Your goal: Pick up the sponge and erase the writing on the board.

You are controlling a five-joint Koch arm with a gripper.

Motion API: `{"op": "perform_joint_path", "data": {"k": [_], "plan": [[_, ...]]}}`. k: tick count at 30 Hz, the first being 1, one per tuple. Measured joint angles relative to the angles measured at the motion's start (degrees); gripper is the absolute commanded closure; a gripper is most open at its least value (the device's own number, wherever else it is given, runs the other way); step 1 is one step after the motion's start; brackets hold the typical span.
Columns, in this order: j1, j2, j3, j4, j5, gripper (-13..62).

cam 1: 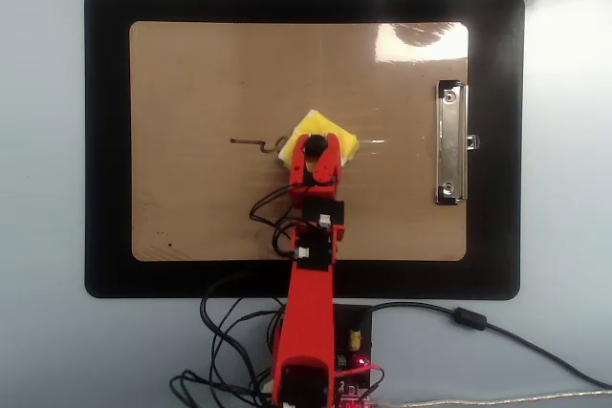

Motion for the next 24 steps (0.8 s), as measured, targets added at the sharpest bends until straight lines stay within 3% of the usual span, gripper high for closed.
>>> {"op": "perform_joint_path", "data": {"k": [4,13,15,21,24], "plan": [[2.81,5.36,4.22,0.44,0.88,57.3],[4.83,-19.16,-18.81,-5.01,1.58,57.2],[4.75,-16.96,-15.64,-5.45,1.49,57.2],[6.5,4.22,7.56,-5.98,1.58,57.3],[6.59,-2.29,-0.44,-4.75,1.93,57.3]]}}
